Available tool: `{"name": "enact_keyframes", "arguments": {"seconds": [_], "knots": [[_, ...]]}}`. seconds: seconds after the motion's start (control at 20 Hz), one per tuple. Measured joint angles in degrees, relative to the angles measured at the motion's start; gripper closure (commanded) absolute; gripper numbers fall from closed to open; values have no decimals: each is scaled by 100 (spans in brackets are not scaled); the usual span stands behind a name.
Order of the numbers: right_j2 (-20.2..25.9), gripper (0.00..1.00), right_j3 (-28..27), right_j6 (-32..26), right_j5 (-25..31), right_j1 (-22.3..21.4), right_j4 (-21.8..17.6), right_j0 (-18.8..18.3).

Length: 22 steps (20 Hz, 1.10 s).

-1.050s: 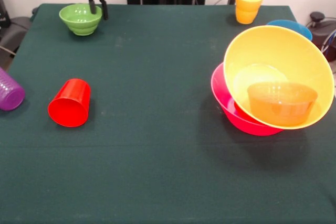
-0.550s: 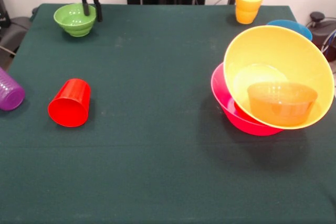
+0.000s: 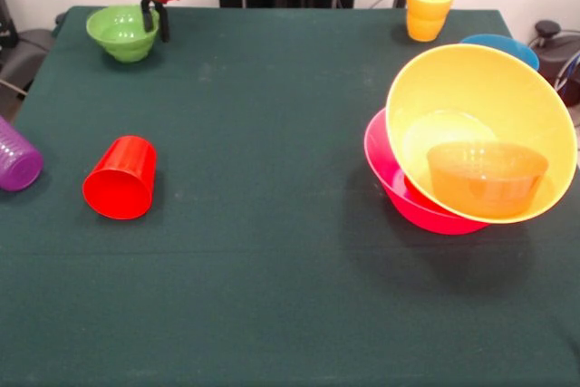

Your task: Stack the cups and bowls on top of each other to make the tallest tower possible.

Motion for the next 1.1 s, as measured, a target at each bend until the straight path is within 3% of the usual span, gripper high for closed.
{"name": "enact_keyframes", "arguments": {"seconds": [1.1], "knots": [[111, 100, 25, 0, -47, -298, -6, -105]]}}
